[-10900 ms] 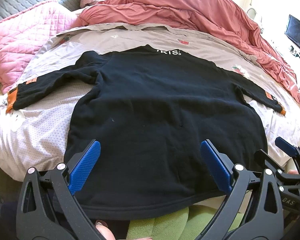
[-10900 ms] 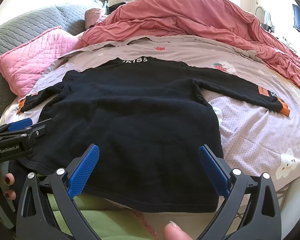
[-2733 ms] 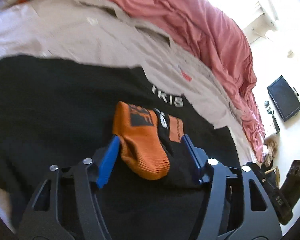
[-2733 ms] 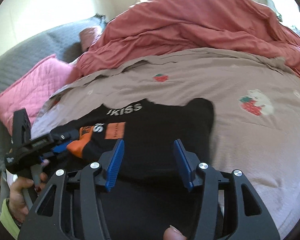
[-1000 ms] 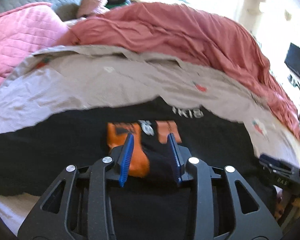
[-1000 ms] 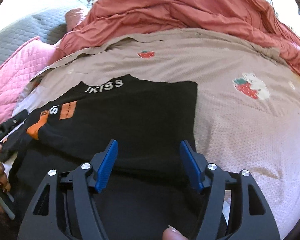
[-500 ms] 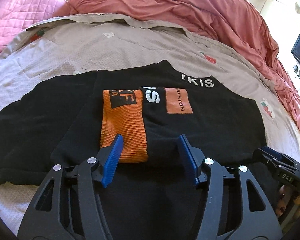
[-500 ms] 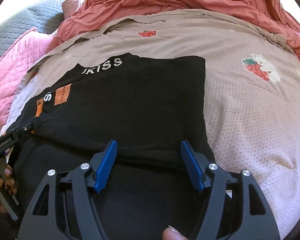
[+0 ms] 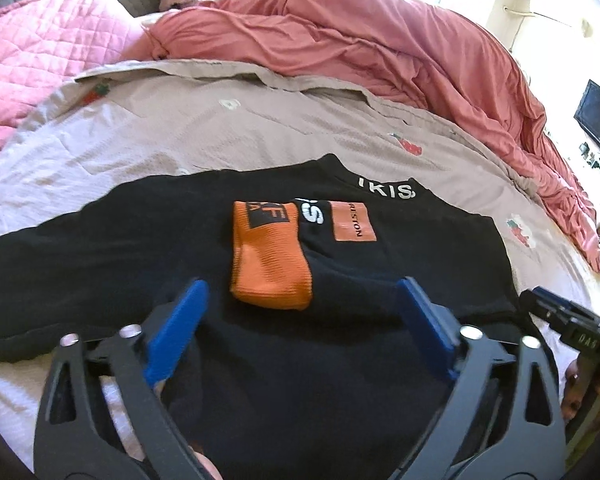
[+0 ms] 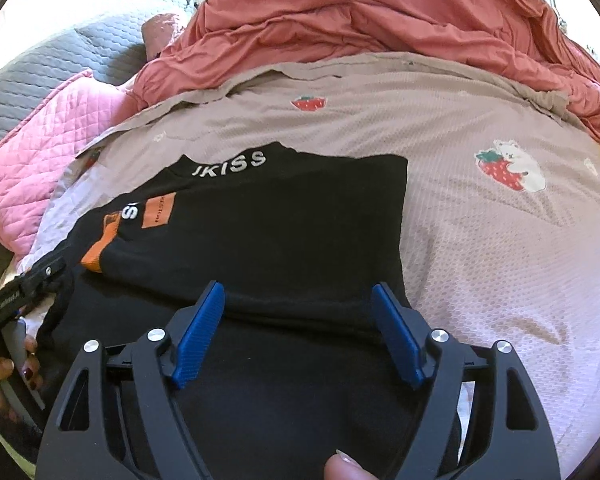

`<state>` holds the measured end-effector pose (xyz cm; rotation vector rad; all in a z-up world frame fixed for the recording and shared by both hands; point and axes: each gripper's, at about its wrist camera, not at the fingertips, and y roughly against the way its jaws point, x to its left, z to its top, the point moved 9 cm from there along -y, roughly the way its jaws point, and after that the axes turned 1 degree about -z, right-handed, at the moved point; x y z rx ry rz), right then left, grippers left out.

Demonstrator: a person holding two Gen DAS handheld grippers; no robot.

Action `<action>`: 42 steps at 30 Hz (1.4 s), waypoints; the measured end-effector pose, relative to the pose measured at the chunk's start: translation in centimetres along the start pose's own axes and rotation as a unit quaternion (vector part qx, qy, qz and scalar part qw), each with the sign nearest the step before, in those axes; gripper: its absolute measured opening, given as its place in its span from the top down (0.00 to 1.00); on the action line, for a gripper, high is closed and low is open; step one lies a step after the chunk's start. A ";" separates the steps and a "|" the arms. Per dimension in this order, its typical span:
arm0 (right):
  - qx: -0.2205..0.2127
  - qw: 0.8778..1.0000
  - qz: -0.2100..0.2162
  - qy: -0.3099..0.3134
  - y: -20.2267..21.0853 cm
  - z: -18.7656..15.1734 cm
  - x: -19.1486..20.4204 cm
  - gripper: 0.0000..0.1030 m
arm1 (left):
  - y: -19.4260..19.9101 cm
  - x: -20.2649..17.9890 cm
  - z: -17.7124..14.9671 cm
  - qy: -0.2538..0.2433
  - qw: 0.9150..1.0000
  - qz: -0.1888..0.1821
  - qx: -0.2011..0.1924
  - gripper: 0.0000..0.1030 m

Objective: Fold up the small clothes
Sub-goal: 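Open the left tool and move it to the other sleeve, then grasp the other sleeve's orange cuff with the left tool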

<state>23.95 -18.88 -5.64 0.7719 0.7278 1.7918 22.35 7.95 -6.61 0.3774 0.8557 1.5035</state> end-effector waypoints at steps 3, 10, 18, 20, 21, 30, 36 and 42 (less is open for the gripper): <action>-0.013 1.000 0.004 -0.005 0.8 0.4 0.3 0.05 | 0.7 0.4 -0.1 -0.002 1.000 0.009 -0.009 0.09; -0.032 0.999 0.010 0.007 2.5 1.0 1.5 0.05 | 2.0 1.1 -0.3 -0.012 0.999 0.027 -0.026 0.09; -0.041 0.999 0.024 0.020 3.8 1.2 3.5 0.05 | 2.9 2.0 -1.6 0.001 1.000 0.020 -0.008 0.09; -0.044 0.998 0.025 0.024 4.2 1.4 3.9 0.05 | 3.6 2.4 -1.7 0.007 1.000 0.020 -0.008 0.09; -0.046 0.998 0.025 0.027 4.4 1.4 4.2 0.05 | 4.0 2.5 -1.7 0.010 1.000 0.019 -0.010 0.09; -0.054 0.997 0.036 0.045 5.6 1.4 6.8 0.05 | 7.4 4.8 -1.6 0.028 0.999 0.040 -0.025 0.09; -0.059 0.995 0.051 0.060 6.6 1.3 9.4 0.05 | 9.8 7.3 -1.7 0.051 0.997 0.052 -0.035 0.09; -0.062 0.993 0.066 0.082 7.2 1.1 12.5 0.05 | 12.1 10.9 -1.9 0.083 0.993 0.071 -0.044 0.09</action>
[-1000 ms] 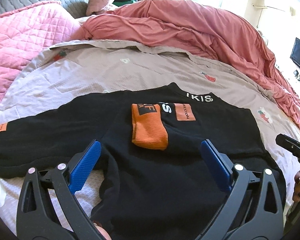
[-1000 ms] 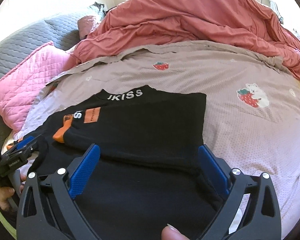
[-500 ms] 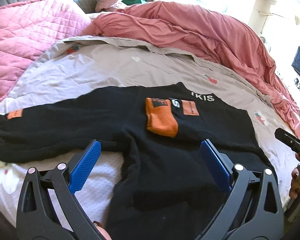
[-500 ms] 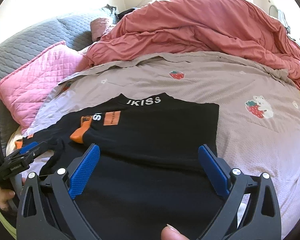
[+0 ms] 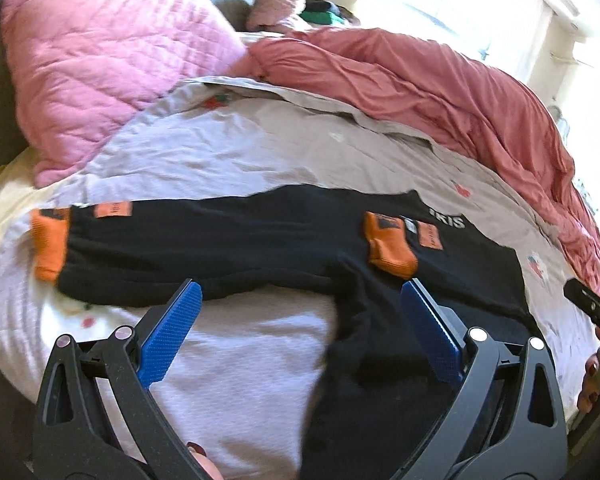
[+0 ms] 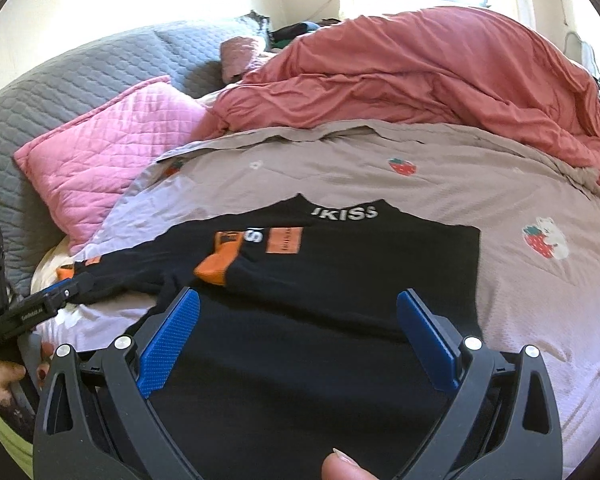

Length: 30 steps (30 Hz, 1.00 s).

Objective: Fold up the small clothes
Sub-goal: 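Grasp the other sleeve's orange cuff with the left tool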

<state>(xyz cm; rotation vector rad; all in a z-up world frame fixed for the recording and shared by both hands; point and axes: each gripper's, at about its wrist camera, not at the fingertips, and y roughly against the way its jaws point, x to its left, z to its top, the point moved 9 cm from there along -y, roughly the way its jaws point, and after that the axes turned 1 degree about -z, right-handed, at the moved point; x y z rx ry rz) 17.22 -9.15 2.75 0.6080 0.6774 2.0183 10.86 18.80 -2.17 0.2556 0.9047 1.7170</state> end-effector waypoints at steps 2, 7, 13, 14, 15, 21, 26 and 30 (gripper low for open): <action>0.000 1.000 0.006 0.007 0.0 0.1 1.1 0.05 | 0.5 1.3 0.3 0.011 1.000 0.007 -0.005 0.09; 0.004 1.000 0.019 0.023 -0.6 0.2 3.9 0.05 | 2.0 5.6 1.3 0.041 0.998 0.047 -0.026 0.09; 0.018 0.998 0.041 0.051 -2.2 -0.1 8.3 0.05 | 2.7 11.0 1.5 0.089 0.992 0.081 -0.030 0.09; 0.021 0.997 0.045 0.060 -2.6 -0.2 9.3 0.05 | 2.7 11.5 1.5 0.094 0.992 0.085 -0.030 0.09; 0.023 0.996 0.049 0.067 -3.0 -0.4 10.1 0.05 | 2.8 12.5 1.4 0.104 0.990 0.090 -0.030 0.09; 0.041 0.991 0.070 0.103 -4.8 -1.2 14.6 0.05 | 2.6 16.7 0.5 0.159 0.982 0.097 -0.027 0.09; 0.052 0.988 0.084 0.121 -6.0 -2.0 17.1 0.05 | 1.8 19.4 -0.3 0.201 0.973 0.104 -0.037 0.11; 0.060 0.987 0.087 0.119 -6.6 -2.5 17.0 0.05 | 0.7 20.5 -0.1 0.213 0.970 0.113 -0.041 0.22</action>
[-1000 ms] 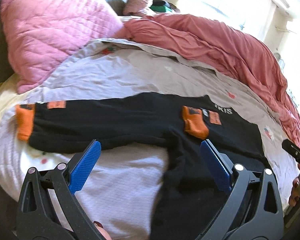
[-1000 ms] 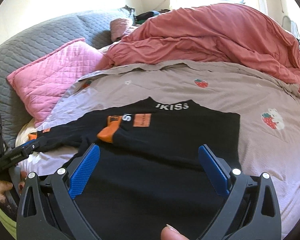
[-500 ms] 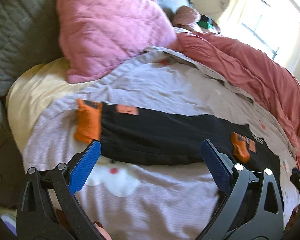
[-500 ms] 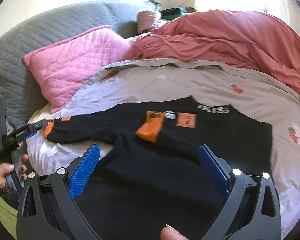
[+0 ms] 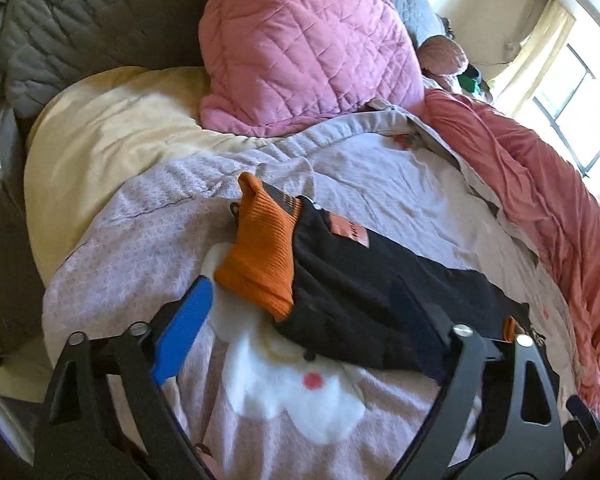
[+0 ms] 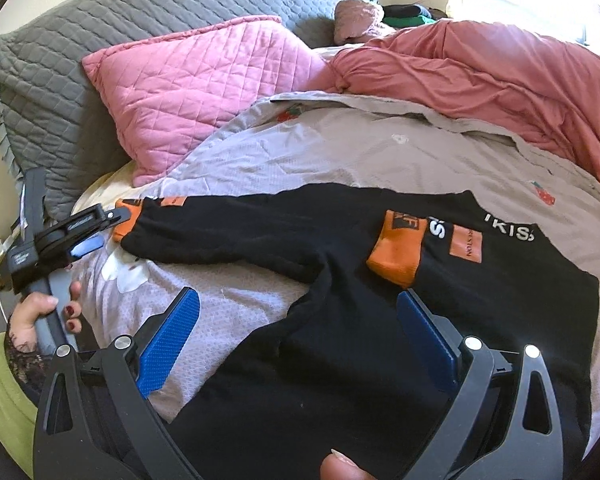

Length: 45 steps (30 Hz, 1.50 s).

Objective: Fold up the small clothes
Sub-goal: 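Grasp the other sleeve's orange cuff with the left tool, then fold the held sleeve across the shirt body with the left tool, release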

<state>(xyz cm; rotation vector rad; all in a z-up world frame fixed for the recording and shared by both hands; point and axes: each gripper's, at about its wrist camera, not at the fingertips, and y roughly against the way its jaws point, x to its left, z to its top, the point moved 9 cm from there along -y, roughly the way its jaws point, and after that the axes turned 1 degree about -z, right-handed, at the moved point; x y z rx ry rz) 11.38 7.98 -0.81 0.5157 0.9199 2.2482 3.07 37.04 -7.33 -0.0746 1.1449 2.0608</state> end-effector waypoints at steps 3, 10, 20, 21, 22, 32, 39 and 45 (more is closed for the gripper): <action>0.005 1.000 -0.001 -0.011 -0.5 -0.5 -0.7 0.05 | -1.4 0.2 0.4 -0.006 1.000 0.025 0.000 0.28; 0.019 0.998 0.000 -0.054 -1.1 -1.9 -3.2 0.05 | -2.4 0.1 0.4 -0.016 0.999 0.038 -0.012 0.85; 0.004 0.995 -0.020 -0.101 1.2 -3.3 -8.5 0.05 | 4.3 -7.9 0.3 -0.067 0.990 -0.104 -0.062 0.88; -0.001 0.994 -0.024 -0.111 1.8 -3.5 -9.6 0.05 | 4.8 -9.1 -0.1 -0.077 0.988 -0.119 -0.060 0.88; -0.003 0.993 -0.027 -0.117 2.1 -3.7 -10.2 0.05 | 5.3 -10.4 -0.6 -0.086 0.985 -0.135 -0.058 0.88; -0.025 0.973 -0.076 -0.215 6.6 -6.7 -20.1 0.05 | 5.5 -22.5 -5.4 -0.143 0.964 -0.223 0.003 0.89; -0.029 0.959 -0.081 -0.270 8.2 -8.5 -23.9 0.05 | 3.3 -30.9 -11.8 -0.219 0.941 -0.247 0.067 0.89; -0.031 0.955 -0.083 -0.282 8.9 -9.1 -25.3 0.05 | 0.9 -32.7 -17.8 -0.254 0.923 -0.262 0.125 0.88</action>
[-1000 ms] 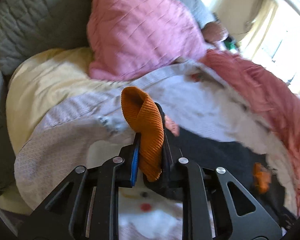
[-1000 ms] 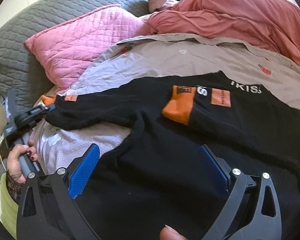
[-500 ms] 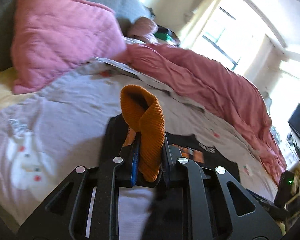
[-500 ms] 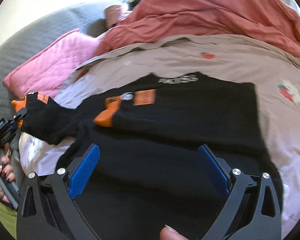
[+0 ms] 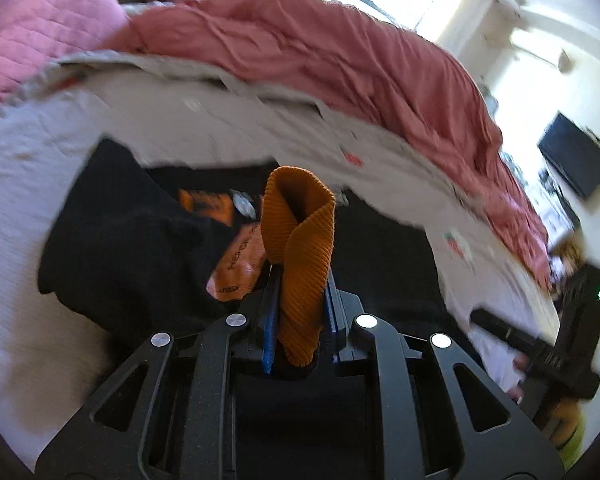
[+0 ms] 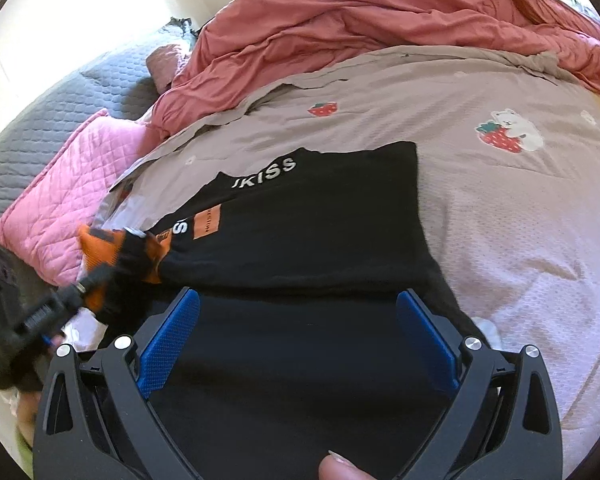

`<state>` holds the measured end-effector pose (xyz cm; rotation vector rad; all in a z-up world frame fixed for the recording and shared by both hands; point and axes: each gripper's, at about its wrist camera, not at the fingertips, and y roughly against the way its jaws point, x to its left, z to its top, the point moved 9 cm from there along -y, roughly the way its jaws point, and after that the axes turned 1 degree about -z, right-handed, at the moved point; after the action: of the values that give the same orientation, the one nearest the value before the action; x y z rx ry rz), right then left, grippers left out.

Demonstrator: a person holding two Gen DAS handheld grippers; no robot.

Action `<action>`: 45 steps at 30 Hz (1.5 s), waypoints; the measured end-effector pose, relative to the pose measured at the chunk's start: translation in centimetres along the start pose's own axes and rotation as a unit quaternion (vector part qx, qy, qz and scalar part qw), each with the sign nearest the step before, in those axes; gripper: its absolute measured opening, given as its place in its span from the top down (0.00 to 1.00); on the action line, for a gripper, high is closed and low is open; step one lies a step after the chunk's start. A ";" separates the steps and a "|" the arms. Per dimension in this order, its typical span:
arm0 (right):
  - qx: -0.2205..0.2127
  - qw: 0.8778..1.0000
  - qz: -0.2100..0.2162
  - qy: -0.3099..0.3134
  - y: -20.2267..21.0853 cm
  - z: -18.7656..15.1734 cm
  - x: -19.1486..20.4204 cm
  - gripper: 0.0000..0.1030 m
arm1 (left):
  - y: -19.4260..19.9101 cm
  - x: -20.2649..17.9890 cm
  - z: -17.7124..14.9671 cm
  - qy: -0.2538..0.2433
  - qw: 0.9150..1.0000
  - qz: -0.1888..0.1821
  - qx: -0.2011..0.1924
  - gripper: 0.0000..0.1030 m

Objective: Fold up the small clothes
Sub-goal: 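Fold the held sleeve across the shirt body with the left tool, release, then grasp the orange cuff of the folded sleeve with the right tool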

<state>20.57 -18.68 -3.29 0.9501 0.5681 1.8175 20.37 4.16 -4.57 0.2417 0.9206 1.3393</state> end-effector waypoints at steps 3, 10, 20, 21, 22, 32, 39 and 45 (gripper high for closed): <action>-0.001 1.000 -0.001 -0.003 -0.1 0.1 -0.3 0.05 | -1.2 -0.5 -2.1 -0.025 0.999 -0.008 0.024 0.82; 0.011 1.000 0.016 -0.004 -0.9 0.0 1.1 0.05 | -0.9 -1.5 -4.4 -0.037 0.996 -0.073 0.038 0.67; 0.081 0.995 0.059 0.015 -5.2 -3.1 6.6 0.05 | 3.2 3.8 -1.2 0.015 0.997 0.015 -0.075 0.46; 0.088 0.994 0.060 0.012 -5.8 -3.4 7.0 0.05 | 3.6 4.3 -0.8 0.018 0.996 0.025 -0.085 0.45; 0.095 0.994 0.061 0.004 -6.4 -3.5 7.2 0.05 | 4.0 4.7 -0.4 0.020 0.995 0.035 -0.095 0.44; 0.095 0.995 0.033 0.009 -9.7 -3.3 8.7 0.60 | 5.5 5.1 0.9 0.015 0.989 0.054 -0.138 0.34; 0.054 0.993 0.060 0.083 -7.5 -2.0 10.6 0.93 | 5.9 5.6 1.1 0.029 0.987 0.050 -0.148 0.34; -0.021 0.990 0.050 0.130 -3.1 3.3 10.3 0.93 | 6.3 6.4 1.4 0.043 0.986 0.048 -0.154 0.34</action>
<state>22.63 -8.15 0.01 0.7284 0.6495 2.0533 16.45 12.06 -2.46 -0.0095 0.7675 1.5709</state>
